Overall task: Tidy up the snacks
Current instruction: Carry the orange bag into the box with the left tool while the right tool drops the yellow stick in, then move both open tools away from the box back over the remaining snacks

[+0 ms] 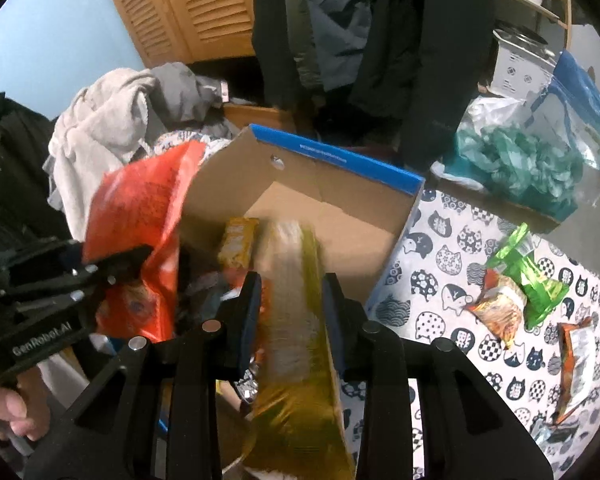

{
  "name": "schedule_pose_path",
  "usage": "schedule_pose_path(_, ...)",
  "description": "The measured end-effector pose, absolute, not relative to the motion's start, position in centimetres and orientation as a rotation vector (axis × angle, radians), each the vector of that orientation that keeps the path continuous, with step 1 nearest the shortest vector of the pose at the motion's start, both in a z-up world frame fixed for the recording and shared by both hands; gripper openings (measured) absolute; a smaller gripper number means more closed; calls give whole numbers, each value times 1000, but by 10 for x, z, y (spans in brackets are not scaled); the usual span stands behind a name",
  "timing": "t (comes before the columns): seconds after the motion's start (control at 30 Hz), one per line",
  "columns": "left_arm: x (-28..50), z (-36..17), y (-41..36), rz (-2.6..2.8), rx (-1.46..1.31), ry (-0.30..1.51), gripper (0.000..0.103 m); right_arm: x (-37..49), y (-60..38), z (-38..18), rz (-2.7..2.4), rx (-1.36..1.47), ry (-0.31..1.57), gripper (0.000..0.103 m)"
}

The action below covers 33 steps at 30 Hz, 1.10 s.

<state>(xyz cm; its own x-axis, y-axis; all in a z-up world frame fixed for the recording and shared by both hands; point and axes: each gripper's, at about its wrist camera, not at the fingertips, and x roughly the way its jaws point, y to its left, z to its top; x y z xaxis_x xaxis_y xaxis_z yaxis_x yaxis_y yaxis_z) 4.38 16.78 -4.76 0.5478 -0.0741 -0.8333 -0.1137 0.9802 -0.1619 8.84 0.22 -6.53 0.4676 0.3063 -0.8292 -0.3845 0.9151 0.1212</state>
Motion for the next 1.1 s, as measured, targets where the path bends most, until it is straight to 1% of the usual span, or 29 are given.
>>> schedule_pose_path(0.07, 43, -44, 164, 22, -195, 976, 58, 87, -1, -60, 424, -74, 985, 36)
schedule_pose_path(0.13, 41, -38, 159, 19, -175, 952, 65, 85, -6, -53, 416, -62, 971, 50)
schedule_pose_path(0.23, 40, -32, 148, 14, -127, 933, 72, 83, -15, -46, 401, -48, 957, 61)
schedule_pose_path(0.27, 39, -31, 145, 7, -114, 927, 74, 82, -19, -45, 393, -46, 956, 63)
schedule_pose_path(0.5, 42, -31, 119, -45, -76, 942, 75, 74, -46, -45, 343, -58, 955, 72)
schedule_pose_path(0.7, 43, -33, 100, -81, -62, 957, 75, 67, -69, -47, 306, -81, 961, 75)
schedule_pose_path(1.0, 46, -39, 62, -133, -12, 991, 76, 60, -111, -52, 255, -64, 973, 75)
schedule_pose_path(1.07, 47, -40, 54, -145, -6, 998, 80, 59, -120, -53, 243, -57, 975, 76)
schedule_pose_path(1.1, 47, -41, 50, -150, -3, 1000, 80, 58, -124, -54, 238, -54, 975, 76)
